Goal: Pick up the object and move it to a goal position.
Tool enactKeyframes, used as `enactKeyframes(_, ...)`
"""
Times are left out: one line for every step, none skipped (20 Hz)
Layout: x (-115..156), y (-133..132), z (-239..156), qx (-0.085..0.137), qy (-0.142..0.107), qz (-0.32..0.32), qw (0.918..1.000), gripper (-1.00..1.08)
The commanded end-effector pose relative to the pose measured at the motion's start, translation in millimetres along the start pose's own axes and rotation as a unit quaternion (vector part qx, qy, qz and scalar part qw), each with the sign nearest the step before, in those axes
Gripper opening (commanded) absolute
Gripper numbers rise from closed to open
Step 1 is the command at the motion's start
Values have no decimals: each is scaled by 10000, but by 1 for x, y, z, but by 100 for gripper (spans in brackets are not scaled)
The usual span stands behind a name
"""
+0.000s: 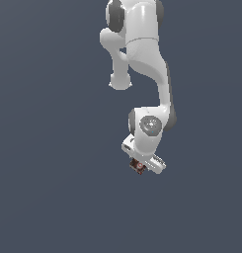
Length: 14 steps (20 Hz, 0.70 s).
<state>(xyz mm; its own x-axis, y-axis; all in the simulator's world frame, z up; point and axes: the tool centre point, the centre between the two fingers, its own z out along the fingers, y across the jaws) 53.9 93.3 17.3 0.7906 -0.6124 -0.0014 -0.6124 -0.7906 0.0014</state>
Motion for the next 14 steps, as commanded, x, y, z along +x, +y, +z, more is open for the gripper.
enactKeyframes(1,-1,2,7,6,1,10000,100)
enactKeyframes(1,-1,2,7,6,1,10000,100)
enactKeyframes(1,-1,2,7,6,1,10000,-100)
enactKeyframes(1,-1,2,7,6,1,10000,-100)
enactKeyframes(1,-1,2,7,6,1,10000,-100)
enactKeyframes(1,-1,2,7,6,1,10000,-100)
enactKeyframes(1,-1,2,7,6,1,10000,-100)
enactKeyframes(1,-1,2,7,6,1,10000,-100)
enactKeyframes(1,-1,2,7,6,1,10000,-100)
enactKeyframes(1,-1,2,7,6,1,10000,-100)
enactKeyframes(1,-1,2,7,6,1,10000,-100)
enactKeyframes(1,-1,2,7,6,1,10000,-100)
enactKeyframes(1,-1,1,7,6,1,10000,-100)
enactKeyframes(1,-1,1,7,6,1,10000,-100)
